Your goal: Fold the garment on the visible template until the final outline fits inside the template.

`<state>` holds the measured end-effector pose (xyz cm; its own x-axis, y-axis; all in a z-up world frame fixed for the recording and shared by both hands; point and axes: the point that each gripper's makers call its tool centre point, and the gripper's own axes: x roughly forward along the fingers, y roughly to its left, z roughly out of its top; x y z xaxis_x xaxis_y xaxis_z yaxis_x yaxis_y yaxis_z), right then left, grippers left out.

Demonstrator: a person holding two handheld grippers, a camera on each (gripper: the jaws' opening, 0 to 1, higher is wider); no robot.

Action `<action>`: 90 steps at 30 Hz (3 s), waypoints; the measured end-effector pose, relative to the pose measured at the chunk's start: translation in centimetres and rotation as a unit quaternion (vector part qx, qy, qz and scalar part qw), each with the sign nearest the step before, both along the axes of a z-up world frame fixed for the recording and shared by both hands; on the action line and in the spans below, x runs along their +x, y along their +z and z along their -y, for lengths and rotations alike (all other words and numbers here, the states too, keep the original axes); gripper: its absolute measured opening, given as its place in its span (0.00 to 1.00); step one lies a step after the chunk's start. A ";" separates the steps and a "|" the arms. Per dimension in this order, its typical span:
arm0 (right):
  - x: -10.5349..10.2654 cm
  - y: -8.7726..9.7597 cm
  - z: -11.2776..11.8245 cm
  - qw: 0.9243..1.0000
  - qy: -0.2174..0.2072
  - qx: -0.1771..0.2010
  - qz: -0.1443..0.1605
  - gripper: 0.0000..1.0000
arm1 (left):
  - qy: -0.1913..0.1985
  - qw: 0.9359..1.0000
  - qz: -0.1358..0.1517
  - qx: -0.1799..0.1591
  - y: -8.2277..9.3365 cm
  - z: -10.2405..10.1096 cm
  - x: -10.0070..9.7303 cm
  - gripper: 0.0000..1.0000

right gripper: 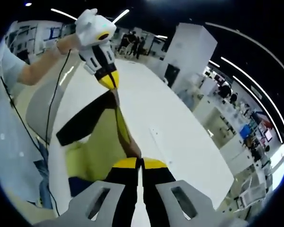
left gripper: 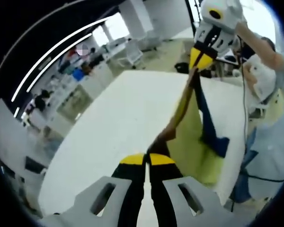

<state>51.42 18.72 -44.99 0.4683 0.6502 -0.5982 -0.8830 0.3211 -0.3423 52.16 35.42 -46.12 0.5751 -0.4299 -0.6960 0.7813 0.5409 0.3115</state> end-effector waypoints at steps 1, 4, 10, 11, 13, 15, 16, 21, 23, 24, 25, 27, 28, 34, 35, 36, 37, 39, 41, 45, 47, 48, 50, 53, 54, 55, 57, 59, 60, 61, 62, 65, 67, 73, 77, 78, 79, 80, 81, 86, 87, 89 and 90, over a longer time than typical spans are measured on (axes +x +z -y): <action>0.1 0.0 0.0 1.000 -0.001 0.000 0.000 0.02 | 0.000 1.000 -0.001 0.000 -0.1 0.0 0.1 0.00; 0.8 -0.5 0.0 1.000 -0.006 0.002 -0.003 0.02 | -0.002 1.000 -0.006 -0.001 -0.7 0.0 0.9 0.00; 1.8 -1.3 0.0 1.000 -0.013 0.004 -0.009 0.02 | -0.003 1.000 -0.016 -0.002 -1.7 -0.1 2.2 0.00; 1.9 -1.5 0.0 1.000 -0.014 0.003 -0.010 0.02 | -0.003 1.000 -0.018 -0.002 -1.9 0.0 2.4 0.00; 2.2 -1.8 -0.1 1.000 -0.015 0.003 -0.012 0.02 | -0.004 1.000 -0.021 -0.001 -2.2 -0.1 2.7 0.00; 2.5 -1.9 -0.1 1.000 -0.017 0.004 -0.013 0.02 | -0.004 1.000 -0.023 -0.002 -2.4 -0.1 3.0 0.00; 2.8 -2.0 -0.1 1.000 -0.019 0.006 -0.014 0.02 | -0.004 1.000 -0.023 -0.003 -2.5 -0.2 3.2 0.00; 4.0 -2.6 -0.1 0.999 -0.029 0.012 -0.014 0.02 | -0.002 1.000 -0.024 -0.007 -3.0 -0.2 4.1 0.00; 4.3 -2.9 0.0 0.999 -0.032 0.011 -0.016 0.02 | -0.001 1.000 -0.026 -0.010 -3.3 -0.1 4.6 0.00; 4.6 -3.1 -0.1 0.999 -0.033 0.012 -0.018 0.02 | 0.001 1.000 -0.028 -0.010 -3.5 -0.1 4.7 0.00; 4.8 -3.2 -0.1 0.999 -0.034 0.013 -0.020 0.02 | 0.002 1.000 -0.029 -0.011 -3.6 -0.2 4.9 0.00; 5.3 -3.5 -0.1 0.999 -0.035 0.012 -0.020 0.02 | 0.004 0.999 -0.034 -0.014 -4.0 -0.1 5.1 0.00; 5.5 -3.7 -0.1 0.999 -0.030 0.010 -0.017 0.02 | 0.004 0.999 -0.036 -0.014 -4.2 -0.2 5.4 0.00; 6.6 -4.9 -0.1 0.999 -0.042 0.006 -0.030 0.02 | 0.008 0.999 -0.043 -0.021 -5.3 -0.2 6.4 0.00; 6.7 -5.1 -0.2 0.999 -0.043 0.005 -0.030 0.02 | 0.007 0.999 -0.044 -0.020 -5.5 -0.2 6.6 0.00; 6.8 -5.5 -0.2 0.998 -0.046 0.004 -0.031 0.02 | 0.006 0.999 -0.045 -0.019 -5.8 -0.2 6.8 0.00; 7.0 -5.7 -0.2 0.998 -0.047 0.002 -0.031 0.02 | 0.006 0.999 -0.047 -0.019 -6.0 -0.2 6.9 0.00; 7.3 -6.1 -0.2 0.998 -0.050 -0.001 -0.033 0.02 | 0.008 0.998 -0.053 -0.023 -6.4 -0.3 7.2 0.00; 7.8 -6.5 -0.3 0.998 -0.052 -0.001 -0.033 0.02 | 0.011 0.998 -0.057 -0.028 -6.9 -0.3 7.7 0.00; 8.7 -7.4 -0.3 0.998 -0.059 -0.004 -0.033 0.02 | 0.020 0.997 -0.066 -0.047 -7.8 -0.4 8.4 0.00; 8.8 -7.7 -0.5 0.998 -0.060 0.000 -0.036 0.02 | 0.022 0.996 -0.070 -0.048 -8.2 -0.5 8.5 0.00; 9.1 -7.9 -0.6 0.998 -0.060 0.003 -0.037 0.03 | 0.023 0.996 -0.070 -0.047 -8.5 -0.6 8.7 0.00; 9.4 -8.3 -0.6 0.997 -0.061 0.003 -0.041 0.02 | 0.025 0.996 -0.075 -0.050 -8.9 -0.6 8.8 0.00; 9.7 -8.7 -0.7 0.997 -0.064 0.005 -0.043 0.02 | 0.029 0.995 -0.077 -0.051 -9.4 -0.6 8.8 0.00; 10.0 -9.0 -0.7 0.997 -0.066 0.005 -0.044 0.03 | 0.030 0.995 -0.077 -0.051 -9.6 -0.6 9.0 0.00; 10.3 -9.1 -0.6 0.997 -0.067 0.004 -0.045 0.03 | 0.030 0.995 -0.077 -0.052 -9.8 -0.5 9.2 0.00; 11.0 -9.4 -0.6 0.997 -0.068 0.008 -0.039 0.03 | 0.030 0.995 -0.075 -0.051 -10.2 -0.6 9.8 0.00; 11.3 -9.9 -0.5 0.996 -0.074 0.014 -0.046 0.03 | 0.031 0.995 -0.075 -0.051 -10.4 -0.6 10.1 0.00; 11.5 -10.0 -0.4 0.996 -0.075 0.013 -0.046 0.03 | 0.032 0.995 -0.077 -0.054 -10.6 -0.6 10.4 0.00; 11.7 -10.2 -0.4 0.996 -0.076 0.013 -0.046 0.03 | 0.033 0.995 -0.077 -0.056 -10.8 -0.5 10.7 0.00; 11.9 -10.4 -0.4 0.996 -0.077 0.012 -0.046 0.03 | 0.033 0.995 -0.077 -0.057 -11.0 -0.5 10.9 0.00; 12.1 -11.1 -0.4 0.995 -0.081 0.015 -0.054 0.03 | 0.036 0.995 -0.079 -0.056 -11.6 -0.5 11.1 0.00; 12.2 -11.4 -0.5 0.995 -0.084 0.017 -0.056 0.03 | 0.040 0.994 -0.081 -0.060 -12.1 -0.6 11.4 0.00; 13.6 -12.8 -0.5 0.993 -0.096 0.019 -0.059 0.03 | 0.044 0.993 -0.087 -0.067 -12.9 -0.6 12.2 0.00; 14.8 -13.4 -0.5 0.993 -0.101 0.018 -0.061 0.03 | 0.046 0.993 -0.088 -0.066 -13.4 -0.7 13.3 0.00; 14.9 -13.6 -0.5 0.993 -0.102 0.019 -0.063 0.03 | 0.046 0.993 -0.087 -0.065 -13.5 -0.7 13.4 0.00; 14.8 -13.7 -0.6 0.992 -0.103 0.019 -0.064 0.03 | 0.048 0.993 -0.086 -0.064 -13.7 -0.8 13.6 0.00; 14.7 -14.0 -0.7 0.992 -0.105 0.020 -0.064 0.03 | 0.049 0.993 -0.085 -0.064 -13.9 -0.8 13.8 0.00; 14.7 -14.2 -0.7 0.992 -0.106 0.020 -0.065 0.03 | 0.051 0.993 -0.085 -0.065 -14.1 -0.8 14.4 0.00; 15.2 -15.4 -0.7 0.991 -0.113 0.021 -0.073 0.03 | 0.055 0.992 -0.094 -0.068 -15.2 -0.9 14.9 0.00; 15.2 -15.6 -0.7 0.991 -0.114 0.021 -0.073 0.03 | 0.055 0.992 -0.094 -0.067 -15.3 -1.0 15.0 0.00; 15.5 -16.2 -0.6 0.990 -0.116 0.019 -0.076 0.03 | 0.057 0.991 -0.097 -0.068 -15.7 -1.0 15.3 0.00; 15.6 -16.5 -0.7 0.990 -0.117 0.019 -0.077 0.03 | 0.059 0.991 -0.098 -0.069 -16.0 -1.0 15.6 0.00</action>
